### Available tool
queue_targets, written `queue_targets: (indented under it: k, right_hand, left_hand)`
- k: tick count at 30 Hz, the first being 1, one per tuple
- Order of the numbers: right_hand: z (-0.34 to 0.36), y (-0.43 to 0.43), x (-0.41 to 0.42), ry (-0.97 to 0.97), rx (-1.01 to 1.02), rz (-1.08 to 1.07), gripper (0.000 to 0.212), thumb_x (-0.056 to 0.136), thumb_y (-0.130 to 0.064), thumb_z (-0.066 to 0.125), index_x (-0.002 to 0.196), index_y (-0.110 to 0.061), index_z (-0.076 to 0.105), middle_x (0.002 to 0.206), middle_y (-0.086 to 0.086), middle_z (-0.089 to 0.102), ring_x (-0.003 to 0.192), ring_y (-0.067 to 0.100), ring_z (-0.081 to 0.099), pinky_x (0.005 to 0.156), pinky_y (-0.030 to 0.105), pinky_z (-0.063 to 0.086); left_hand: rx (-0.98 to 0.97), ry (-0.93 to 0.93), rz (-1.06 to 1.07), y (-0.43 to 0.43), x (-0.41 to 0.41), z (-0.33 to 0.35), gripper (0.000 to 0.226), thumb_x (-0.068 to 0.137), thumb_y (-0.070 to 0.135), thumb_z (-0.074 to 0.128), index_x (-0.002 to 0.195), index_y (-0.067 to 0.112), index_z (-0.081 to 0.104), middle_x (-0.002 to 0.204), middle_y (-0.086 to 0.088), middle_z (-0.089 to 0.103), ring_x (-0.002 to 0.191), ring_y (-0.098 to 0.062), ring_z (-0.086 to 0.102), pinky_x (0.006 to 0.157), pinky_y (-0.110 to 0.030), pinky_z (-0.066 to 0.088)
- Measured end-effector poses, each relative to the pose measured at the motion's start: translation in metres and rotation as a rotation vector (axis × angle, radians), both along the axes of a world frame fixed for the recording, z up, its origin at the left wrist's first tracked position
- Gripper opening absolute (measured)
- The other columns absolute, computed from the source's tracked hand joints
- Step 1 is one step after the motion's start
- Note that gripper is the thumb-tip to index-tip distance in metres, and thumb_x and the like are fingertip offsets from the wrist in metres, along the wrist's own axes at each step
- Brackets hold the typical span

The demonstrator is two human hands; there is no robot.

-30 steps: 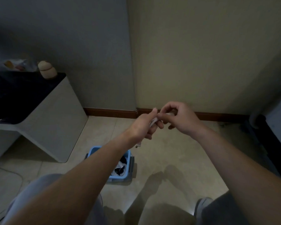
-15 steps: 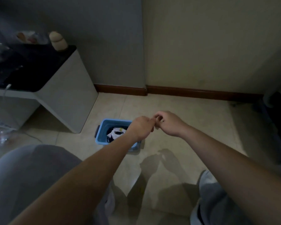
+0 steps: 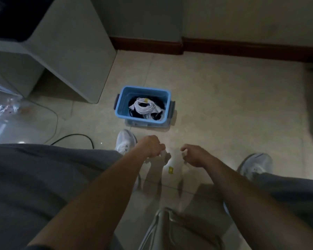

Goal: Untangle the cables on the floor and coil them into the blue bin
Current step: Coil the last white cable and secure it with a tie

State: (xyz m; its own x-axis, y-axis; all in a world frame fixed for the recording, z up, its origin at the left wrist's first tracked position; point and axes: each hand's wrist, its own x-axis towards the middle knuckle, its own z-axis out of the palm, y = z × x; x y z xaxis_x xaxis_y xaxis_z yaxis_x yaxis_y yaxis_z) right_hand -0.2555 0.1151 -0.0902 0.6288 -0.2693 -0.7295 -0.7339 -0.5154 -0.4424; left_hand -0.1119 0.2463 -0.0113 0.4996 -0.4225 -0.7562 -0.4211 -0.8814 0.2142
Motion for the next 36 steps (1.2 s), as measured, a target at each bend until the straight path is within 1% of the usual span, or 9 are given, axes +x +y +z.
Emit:
queue_targets:
  k: [4,7,10,14,20,26,31,33,36]
  right_hand:
    - [-0.028,0.032,-0.001,-0.022,0.099,0.181,0.042,0.095,-0.008,0.054,0.137,-0.010,0.053,0.141,0.009,0.055,0.129,0.026,0.052,0.102,0.024,0.036]
    - [-0.054,0.052,0.004,0.007,0.157,0.238,0.045,0.098,-0.013,0.050,0.143,-0.014,0.049,0.148,0.008,0.049,0.131,0.025,0.050,0.103,0.027,0.037]
    - [-0.075,0.067,0.004,0.082,0.126,0.344,0.046,0.098,-0.015,0.046,0.144,-0.021,0.047,0.146,0.010,0.050,0.129,0.027,0.052,0.101,0.030,0.041]
    - [-0.089,0.071,0.005,0.071,0.089,0.385,0.013,0.094,-0.016,0.052,0.099,-0.019,0.064,0.108,0.007,0.063,0.119,0.031,0.059,0.095,0.030,0.045]
    - [-0.065,0.045,0.017,-0.122,0.065,0.101,0.021,0.091,-0.022,0.056,0.088,-0.008,0.071,0.092,0.008,0.071,0.085,0.020,0.067,0.070,0.027,0.044]
    - [0.005,-0.014,0.037,-0.305,0.257,-0.397,0.026,0.089,-0.021,0.066,0.066,-0.015,0.057,0.054,0.000,0.063,0.047,0.009,0.059,0.057,0.032,0.050]
    - [0.097,-0.053,0.056,-0.572,0.321,-0.612,0.039,0.086,-0.005,0.072,0.062,-0.016,0.042,0.058,0.008,0.052,0.057,0.023,0.060,0.068,0.045,0.055]
    - [0.134,-0.064,0.060,-0.658,0.387,-0.624,0.037,0.085,-0.004,0.075,0.071,-0.016,0.043,0.070,0.018,0.055,0.064,0.026,0.061,0.070,0.044,0.055]
    - [0.186,-0.075,0.059,-0.723,0.405,-0.611,0.031,0.080,-0.001,0.079,0.087,-0.010,0.050,0.079,0.018,0.067,0.071,0.028,0.068,0.075,0.046,0.059]
  left_hand:
    - [-0.033,0.079,0.007,0.000,-0.002,-0.016,0.033,0.102,0.032,0.045,0.119,0.013,0.065,0.125,-0.013,0.059,0.114,-0.031,0.057,0.089,-0.036,0.046]
    - [0.015,0.079,-0.028,-0.007,0.004,-0.033,0.035,0.097,0.040,0.045,0.095,0.011,0.064,0.118,-0.011,0.065,0.104,-0.030,0.061,0.089,-0.036,0.050]
    - [0.026,0.101,-0.019,-0.016,0.007,-0.044,0.038,0.099,0.036,0.048,0.102,0.006,0.070,0.099,-0.009,0.067,0.089,-0.025,0.065,0.086,-0.037,0.054]
    - [0.023,0.087,0.023,-0.024,0.015,-0.060,0.041,0.100,0.039,0.047,0.088,0.007,0.069,0.070,0.000,0.062,0.060,-0.012,0.056,0.070,-0.029,0.048]
    - [-0.098,0.149,0.109,-0.031,0.023,-0.052,0.046,0.104,0.035,0.042,0.097,0.001,0.072,0.098,-0.014,0.071,0.077,-0.023,0.062,0.077,-0.032,0.049]
    - [-0.305,0.181,0.280,-0.045,0.031,-0.011,0.051,0.100,0.051,0.048,0.088,0.007,0.071,0.063,-0.002,0.057,0.058,-0.019,0.050,0.060,-0.028,0.044]
    - [-0.470,0.182,0.271,-0.069,0.035,0.061,0.030,0.089,0.038,0.066,0.074,0.012,0.071,0.056,-0.005,0.049,0.052,-0.019,0.048,0.054,-0.027,0.042]
    - [-0.571,0.178,0.281,-0.078,0.038,0.092,0.037,0.087,0.041,0.068,0.056,0.021,0.064,0.053,-0.005,0.046,0.050,-0.018,0.046,0.055,-0.028,0.041]
    - [-0.670,0.146,0.254,-0.088,0.044,0.135,0.044,0.084,0.044,0.074,0.057,0.017,0.053,0.048,0.000,0.046,0.051,-0.017,0.046,0.054,-0.028,0.039]
